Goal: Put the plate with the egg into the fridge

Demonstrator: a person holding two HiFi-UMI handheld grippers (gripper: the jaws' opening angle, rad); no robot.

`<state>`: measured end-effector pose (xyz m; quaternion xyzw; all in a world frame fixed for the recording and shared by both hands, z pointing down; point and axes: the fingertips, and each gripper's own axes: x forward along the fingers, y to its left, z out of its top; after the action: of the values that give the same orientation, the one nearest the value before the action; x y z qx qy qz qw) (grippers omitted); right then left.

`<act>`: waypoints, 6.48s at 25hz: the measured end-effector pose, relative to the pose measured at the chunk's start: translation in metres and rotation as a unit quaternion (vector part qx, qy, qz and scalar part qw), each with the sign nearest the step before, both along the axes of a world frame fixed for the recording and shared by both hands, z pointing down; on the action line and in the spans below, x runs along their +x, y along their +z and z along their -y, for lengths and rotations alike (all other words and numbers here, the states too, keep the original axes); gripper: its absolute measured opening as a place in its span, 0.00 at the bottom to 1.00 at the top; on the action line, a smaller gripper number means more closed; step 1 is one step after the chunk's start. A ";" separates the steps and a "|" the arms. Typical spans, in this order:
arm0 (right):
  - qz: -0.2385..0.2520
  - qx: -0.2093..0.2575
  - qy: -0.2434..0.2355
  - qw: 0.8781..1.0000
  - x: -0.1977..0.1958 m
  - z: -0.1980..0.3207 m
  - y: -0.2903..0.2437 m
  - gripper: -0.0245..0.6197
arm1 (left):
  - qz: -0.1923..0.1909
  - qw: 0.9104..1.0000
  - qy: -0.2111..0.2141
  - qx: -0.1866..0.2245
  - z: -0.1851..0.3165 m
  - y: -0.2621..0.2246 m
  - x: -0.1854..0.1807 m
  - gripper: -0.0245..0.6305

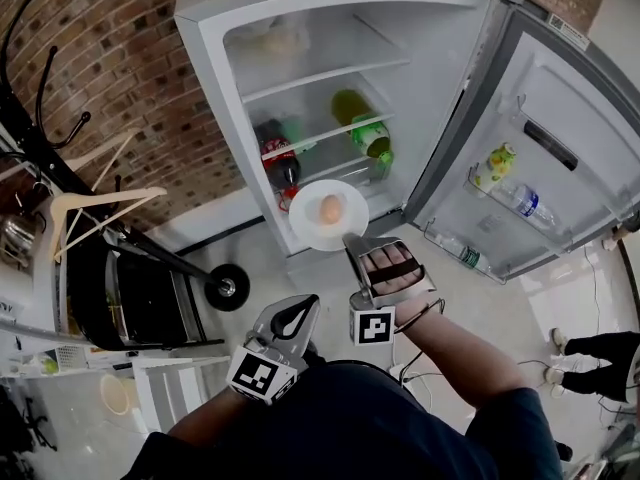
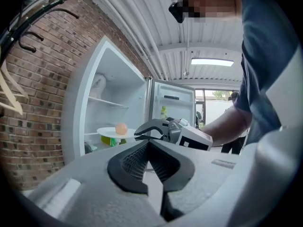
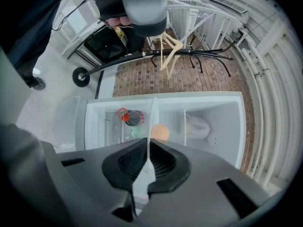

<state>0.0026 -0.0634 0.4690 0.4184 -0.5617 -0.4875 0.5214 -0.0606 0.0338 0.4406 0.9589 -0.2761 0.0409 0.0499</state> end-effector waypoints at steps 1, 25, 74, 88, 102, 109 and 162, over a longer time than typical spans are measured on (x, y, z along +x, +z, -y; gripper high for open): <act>-0.002 -0.002 0.004 1.000 -0.001 0.008 0.001 0.07 | -0.001 1.000 0.004 0.001 0.007 -0.002 -0.003 0.03; -0.012 -0.003 -0.006 1.000 0.036 0.154 0.005 0.07 | 0.000 0.999 -0.039 -0.005 0.103 -0.003 0.021 0.03; -0.062 -0.083 -0.010 0.995 0.047 0.293 0.061 0.18 | 0.025 0.991 -0.133 0.002 0.137 0.003 0.005 0.03; -0.051 -0.084 -0.007 0.995 0.045 0.266 0.050 0.12 | 0.024 0.992 -0.123 0.001 0.131 -0.001 0.011 0.03; -0.053 -0.084 -0.001 0.995 0.041 0.296 0.055 0.05 | 0.031 0.991 -0.131 0.001 0.132 0.002 0.003 0.03; -0.051 -0.077 0.002 0.996 0.041 0.304 0.052 0.05 | 0.031 0.990 -0.134 -0.006 0.136 0.003 0.001 0.03; 0.697 -0.256 -0.107 0.661 -0.019 0.043 -0.031 0.05 | -0.020 0.999 -0.042 -0.003 0.125 -0.016 0.025 0.03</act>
<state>-0.0164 -0.1061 0.4379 0.4233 -0.9042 0.0572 0.0085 -0.0359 -0.0909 0.4248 0.9468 -0.3154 0.0206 0.0604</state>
